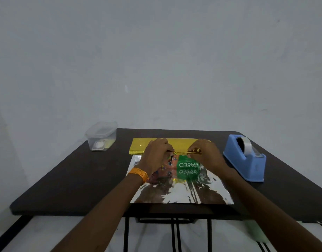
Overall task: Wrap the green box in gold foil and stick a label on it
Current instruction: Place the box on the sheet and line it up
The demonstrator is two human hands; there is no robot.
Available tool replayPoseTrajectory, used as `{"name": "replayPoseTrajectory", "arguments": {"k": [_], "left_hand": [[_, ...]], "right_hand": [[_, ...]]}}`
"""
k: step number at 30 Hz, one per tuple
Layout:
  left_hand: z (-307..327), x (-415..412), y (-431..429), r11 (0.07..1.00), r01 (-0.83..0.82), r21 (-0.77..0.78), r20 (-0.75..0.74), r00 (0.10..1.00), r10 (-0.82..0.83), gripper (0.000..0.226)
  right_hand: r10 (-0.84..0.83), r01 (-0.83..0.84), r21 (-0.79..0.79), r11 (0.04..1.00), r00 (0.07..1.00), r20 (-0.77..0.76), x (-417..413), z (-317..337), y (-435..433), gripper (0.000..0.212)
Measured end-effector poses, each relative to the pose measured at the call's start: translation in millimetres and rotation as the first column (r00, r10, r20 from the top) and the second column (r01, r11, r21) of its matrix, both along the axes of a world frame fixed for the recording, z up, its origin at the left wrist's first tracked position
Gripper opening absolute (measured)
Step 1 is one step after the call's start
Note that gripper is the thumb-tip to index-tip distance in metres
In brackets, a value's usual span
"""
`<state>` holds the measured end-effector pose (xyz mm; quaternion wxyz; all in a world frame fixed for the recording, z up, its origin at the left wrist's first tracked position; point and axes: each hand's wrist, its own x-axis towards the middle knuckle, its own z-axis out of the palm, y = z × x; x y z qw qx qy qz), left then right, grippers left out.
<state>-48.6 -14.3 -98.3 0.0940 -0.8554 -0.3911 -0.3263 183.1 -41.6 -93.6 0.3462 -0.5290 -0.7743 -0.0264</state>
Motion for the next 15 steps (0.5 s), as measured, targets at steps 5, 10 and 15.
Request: {"name": "replayPoseTrajectory", "arguments": {"k": [5,10,15], "left_hand": [[2.1,2.3,-0.7,0.999,0.019,-0.027,0.034,0.999,-0.018,0.016],[1.3,3.6,-4.5,0.999,0.007,-0.032,0.057,0.998,-0.005,0.014],[2.4,5.2,-5.1,0.998,-0.006,-0.056,0.045,0.999,0.008,0.015]], "right_hand": [[-0.054,0.051,-0.054,0.997,0.997,-0.057,33.9,10.3,-8.3,0.023],[-0.159,0.163,-0.011,0.987,0.945,-0.286,40.3,25.2,-17.1,0.024],[-0.055,0.068,0.027,0.997,0.944,-0.324,20.7,26.8,-14.9,0.013]]}}
